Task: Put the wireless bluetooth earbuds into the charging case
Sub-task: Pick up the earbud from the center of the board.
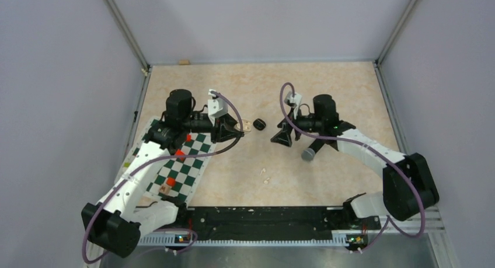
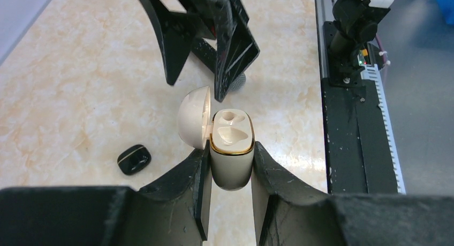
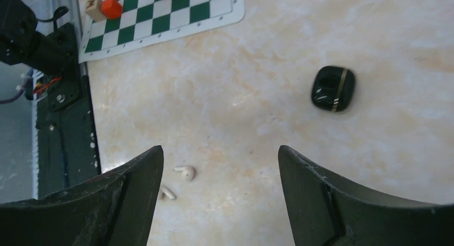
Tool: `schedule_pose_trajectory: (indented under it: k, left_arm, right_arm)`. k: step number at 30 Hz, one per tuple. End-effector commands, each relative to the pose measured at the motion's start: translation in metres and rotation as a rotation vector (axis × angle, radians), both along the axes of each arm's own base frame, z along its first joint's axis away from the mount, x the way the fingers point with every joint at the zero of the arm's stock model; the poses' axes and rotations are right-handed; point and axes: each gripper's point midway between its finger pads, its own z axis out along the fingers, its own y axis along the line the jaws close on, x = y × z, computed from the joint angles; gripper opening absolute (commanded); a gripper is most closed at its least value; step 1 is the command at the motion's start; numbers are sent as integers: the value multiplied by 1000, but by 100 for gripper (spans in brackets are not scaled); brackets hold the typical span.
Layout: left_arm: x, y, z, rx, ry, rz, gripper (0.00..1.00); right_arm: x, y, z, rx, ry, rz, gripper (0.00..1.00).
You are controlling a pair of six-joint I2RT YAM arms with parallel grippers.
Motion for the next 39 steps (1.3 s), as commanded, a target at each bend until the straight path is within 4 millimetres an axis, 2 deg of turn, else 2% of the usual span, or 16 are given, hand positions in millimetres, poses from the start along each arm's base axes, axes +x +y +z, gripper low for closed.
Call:
schedule_pose_trajectory:
  k: [1,5,18,22,28,39]
  left_arm:
    - [-15,8,-9,13,-30,-14,6]
    - [-16,15,-4,-36,-40,10,7]
    - [-23,20,3,-92,-4,-7,9]
    - [-24,22,3,-95,2,-6,9]
    - [-26,22,4,-100,3,-16,9]
    - [-24,21,5,-104,13,-21,9]
  right_arm:
    - [-20,34,-22,-24,96,124,75]
    - [-33,46,-44,-54,146,180,71]
    - [-70,61,-105,-127,271,275,56]
    - [-81,61,-116,-159,300,306,51]
    - [-81,53,-127,-213,275,307,44]
    - [-90,49,-151,-293,319,320,42]
